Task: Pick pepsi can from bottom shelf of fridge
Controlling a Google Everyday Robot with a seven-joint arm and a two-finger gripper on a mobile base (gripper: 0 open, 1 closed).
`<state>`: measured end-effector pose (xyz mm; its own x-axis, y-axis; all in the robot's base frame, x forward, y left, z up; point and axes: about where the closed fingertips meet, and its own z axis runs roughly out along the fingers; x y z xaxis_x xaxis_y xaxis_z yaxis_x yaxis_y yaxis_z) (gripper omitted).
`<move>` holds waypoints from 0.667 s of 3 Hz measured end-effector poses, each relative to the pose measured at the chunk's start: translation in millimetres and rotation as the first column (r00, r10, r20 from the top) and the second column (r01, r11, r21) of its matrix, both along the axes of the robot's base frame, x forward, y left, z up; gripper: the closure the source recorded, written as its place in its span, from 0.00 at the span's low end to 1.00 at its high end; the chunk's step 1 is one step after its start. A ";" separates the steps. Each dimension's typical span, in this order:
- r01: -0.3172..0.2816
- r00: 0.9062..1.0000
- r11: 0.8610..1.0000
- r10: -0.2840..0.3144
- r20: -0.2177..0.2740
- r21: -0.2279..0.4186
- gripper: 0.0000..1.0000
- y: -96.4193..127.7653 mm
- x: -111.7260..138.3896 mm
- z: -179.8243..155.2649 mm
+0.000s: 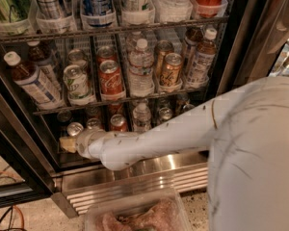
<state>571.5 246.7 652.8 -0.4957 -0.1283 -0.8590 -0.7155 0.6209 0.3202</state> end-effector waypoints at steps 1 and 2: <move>-0.012 1.000 1.000 0.012 -0.003 0.024 1.00 -6.8 -5.4 23.3; -0.036 0.995 0.998 0.041 -0.087 0.056 1.00 -4.6 -15.9 10.6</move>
Offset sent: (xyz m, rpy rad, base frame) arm -0.0260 -0.0165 -0.0306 0.0957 0.2559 0.0872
